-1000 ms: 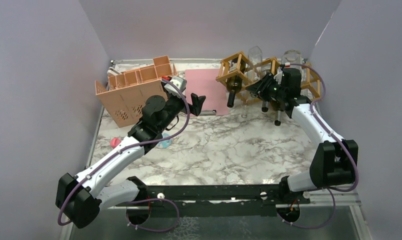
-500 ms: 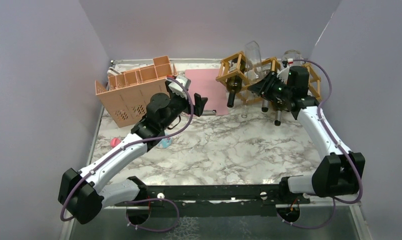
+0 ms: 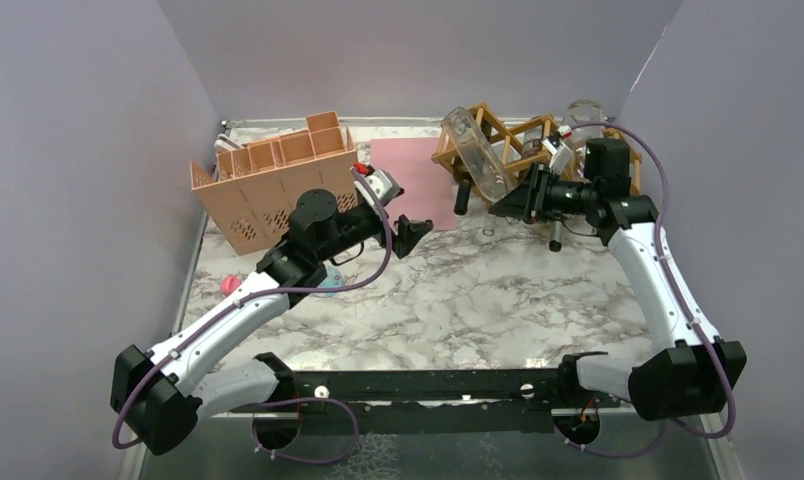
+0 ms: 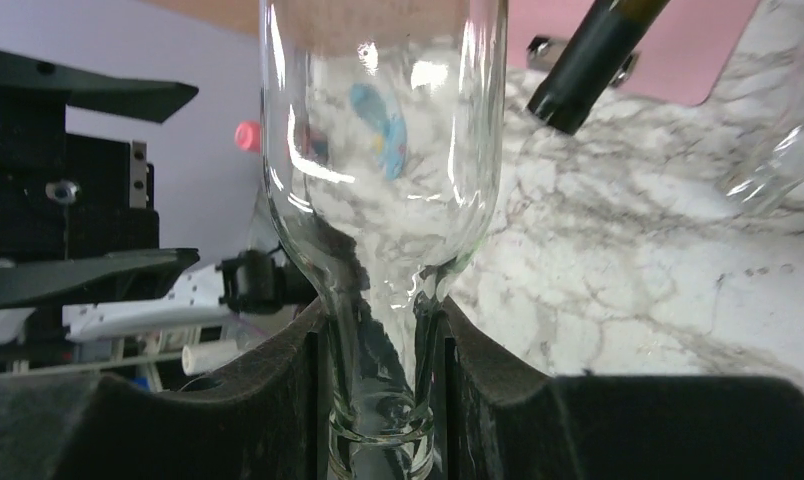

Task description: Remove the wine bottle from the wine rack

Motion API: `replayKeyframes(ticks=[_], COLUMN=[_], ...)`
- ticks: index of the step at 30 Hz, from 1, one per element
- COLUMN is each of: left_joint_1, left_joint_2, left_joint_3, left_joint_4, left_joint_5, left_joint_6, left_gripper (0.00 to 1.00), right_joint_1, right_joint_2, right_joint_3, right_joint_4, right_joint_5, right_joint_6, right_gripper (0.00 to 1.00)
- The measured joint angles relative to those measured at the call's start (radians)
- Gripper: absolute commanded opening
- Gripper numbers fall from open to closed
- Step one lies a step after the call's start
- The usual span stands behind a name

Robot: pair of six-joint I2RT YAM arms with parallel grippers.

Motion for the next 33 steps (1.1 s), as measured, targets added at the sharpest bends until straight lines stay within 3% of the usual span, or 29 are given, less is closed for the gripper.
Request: replayKeyframes(ticks=[9,16,20,33], left_joint_1=[-0.071,-0.257,-0.304,-0.328], left_joint_2=[-0.059,-0.080,-0.029,0.191], left_joint_3=[0.074,0.106,0.124,0.136], left_joint_4=[-0.169,-0.351,-0.378,-0.361], left_joint_5=[0.161,0.084,0.024,-0.003], left_joint_6=[0.183,0.510,0.671,0.886], left_gripper=[0.99,0.99,0.99,0.99], right_joint_1=[0.063,0.101,0.140,0.224], right_joint_2=[-0.069,-0.068,-0.079,-0.153], right_joint_3=[-0.053,-0.140,-0.203,-0.271], right_joint_4=[-0.110,-0.171,-0.192,-0.231], right_joint_5=[-0.115,-0.127,-0.109,-0.093], right_joint_6=[-0.054,-0.098,-0.115,-0.141], right_gripper=[0.20,0.20,0.20,0.20])
